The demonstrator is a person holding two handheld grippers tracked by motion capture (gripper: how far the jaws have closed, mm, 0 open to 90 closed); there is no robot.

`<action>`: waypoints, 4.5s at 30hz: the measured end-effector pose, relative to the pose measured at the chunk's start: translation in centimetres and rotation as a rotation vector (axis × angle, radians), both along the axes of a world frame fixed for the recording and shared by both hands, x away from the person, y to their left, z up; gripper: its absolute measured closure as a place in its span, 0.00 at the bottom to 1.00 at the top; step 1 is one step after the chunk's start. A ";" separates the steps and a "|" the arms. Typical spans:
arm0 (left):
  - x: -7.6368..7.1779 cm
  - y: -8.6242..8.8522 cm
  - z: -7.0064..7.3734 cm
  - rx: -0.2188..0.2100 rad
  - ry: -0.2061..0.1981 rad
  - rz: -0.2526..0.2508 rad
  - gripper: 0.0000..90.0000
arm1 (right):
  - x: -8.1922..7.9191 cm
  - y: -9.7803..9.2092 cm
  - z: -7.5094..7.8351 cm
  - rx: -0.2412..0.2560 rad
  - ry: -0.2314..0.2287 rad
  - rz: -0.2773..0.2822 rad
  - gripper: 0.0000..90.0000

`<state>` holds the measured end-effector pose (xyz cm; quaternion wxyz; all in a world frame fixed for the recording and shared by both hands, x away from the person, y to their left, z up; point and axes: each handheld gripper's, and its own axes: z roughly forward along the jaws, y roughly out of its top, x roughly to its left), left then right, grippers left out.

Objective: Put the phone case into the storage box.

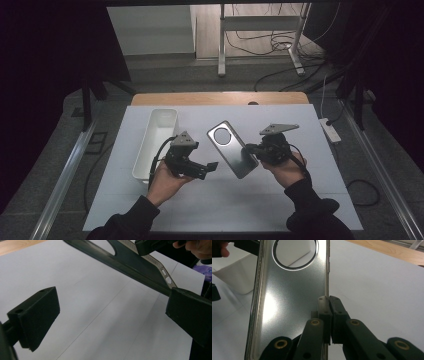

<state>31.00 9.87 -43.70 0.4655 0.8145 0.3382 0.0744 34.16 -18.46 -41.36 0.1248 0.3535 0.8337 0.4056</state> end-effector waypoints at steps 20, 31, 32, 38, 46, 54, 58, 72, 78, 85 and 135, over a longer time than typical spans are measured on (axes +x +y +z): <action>1.4 -2.3 -0.4 -0.031 0.054 -0.022 0.03 | -0.2 1.0 -0.6 -0.008 -0.009 0.006 0.98; 1.6 -2.7 -0.6 -0.033 0.081 -0.038 0.21 | -0.4 1.5 -1.0 -0.007 -0.012 0.009 0.98; 1.6 -2.7 -0.6 -0.033 0.081 -0.038 0.25 | -0.4 1.5 -1.0 -0.007 -0.012 0.009 0.98; 1.7 -2.2 -0.6 -0.076 0.101 -0.026 0.40 | -0.4 1.5 -1.2 -0.007 -0.013 0.009 0.98; 1.9 -1.5 -0.6 -0.155 0.135 -0.035 0.58 | -0.4 1.7 -1.3 -0.015 -0.014 0.013 0.98; 2.0 -1.0 -0.6 -0.220 0.182 -0.043 0.80 | -0.5 2.0 -1.5 -0.025 -0.018 0.019 0.98; 1.9 -1.0 -0.4 -0.207 0.167 -0.050 0.88 | -0.5 2.1 -1.7 -0.025 -0.010 0.026 0.97; 1.7 0.1 0.5 -0.122 0.114 -0.047 0.88 | 0.0 1.3 -0.6 0.020 -0.003 0.101 0.34; 1.7 0.4 0.6 -0.107 0.107 -0.074 0.88 | 0.3 1.3 -0.9 0.034 0.037 0.128 0.10; 1.6 0.3 0.9 -0.112 0.096 -0.109 0.88 | 0.1 2.1 -1.2 -0.004 0.091 0.150 0.05; 1.9 1.2 1.2 -0.036 -0.031 0.047 0.09 | -1.1 1.9 -0.5 0.011 -0.058 0.141 0.90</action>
